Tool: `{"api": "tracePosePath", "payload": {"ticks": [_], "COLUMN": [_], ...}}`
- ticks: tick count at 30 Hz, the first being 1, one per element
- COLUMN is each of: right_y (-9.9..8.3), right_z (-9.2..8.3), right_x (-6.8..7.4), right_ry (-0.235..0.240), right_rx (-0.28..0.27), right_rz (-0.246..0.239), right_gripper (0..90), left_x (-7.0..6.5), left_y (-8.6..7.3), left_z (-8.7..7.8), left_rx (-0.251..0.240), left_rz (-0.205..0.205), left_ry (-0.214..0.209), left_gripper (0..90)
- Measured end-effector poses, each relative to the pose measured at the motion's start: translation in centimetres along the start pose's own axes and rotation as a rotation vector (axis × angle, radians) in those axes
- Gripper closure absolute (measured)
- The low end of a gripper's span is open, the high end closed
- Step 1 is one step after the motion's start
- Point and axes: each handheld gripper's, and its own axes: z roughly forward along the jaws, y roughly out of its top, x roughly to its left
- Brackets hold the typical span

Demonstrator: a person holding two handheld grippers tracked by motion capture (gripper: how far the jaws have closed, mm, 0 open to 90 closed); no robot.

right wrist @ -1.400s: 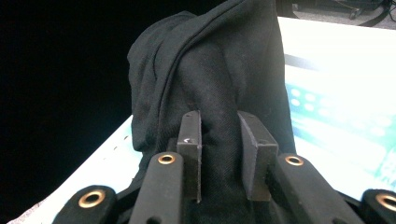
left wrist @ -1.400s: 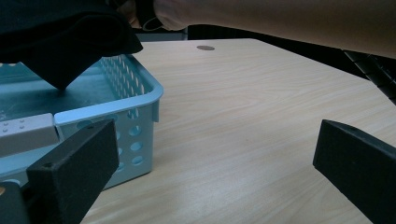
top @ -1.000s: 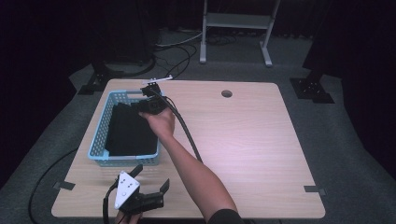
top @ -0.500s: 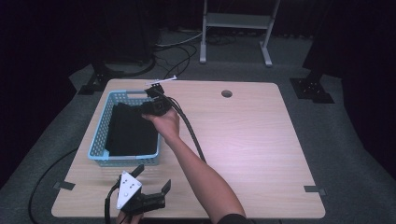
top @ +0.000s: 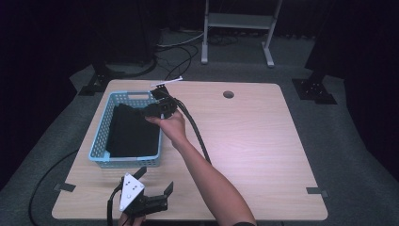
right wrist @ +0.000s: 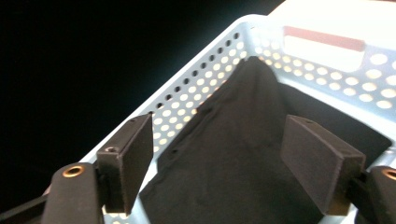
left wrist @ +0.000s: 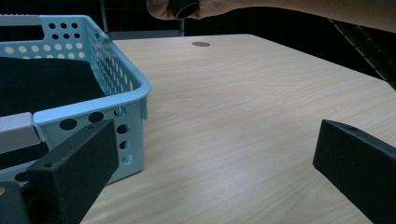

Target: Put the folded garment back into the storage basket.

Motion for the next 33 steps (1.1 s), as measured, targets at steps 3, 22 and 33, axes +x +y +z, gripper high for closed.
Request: {"api": "tracePosePath", "payload": {"ticks": [3,22,33], "right_y": [-0.2,-0.8,-2.1], "right_z": [-0.1,-2.9,-4.8], "right_x": [-0.1,0.3,-0.3], "right_ry": [0.04,0.171,0.151], "right_rx": [0.003,-0.005,0.005], "right_rz": [0.012,-0.004,-0.034], "right_gripper": [21.4,11.1,11.1], "left_x": [0.1,0.0,0.0], "left_y": [0.0,-0.2,-0.2], "left_z": [0.0,-0.1,-0.3], "left_rx": [0.0,0.012,0.013], "left_rz": [0.001,0.017,0.008], "left_ry": [0.005,0.002,-0.003], "left_gripper": [0.0,0.0,0.0]}}
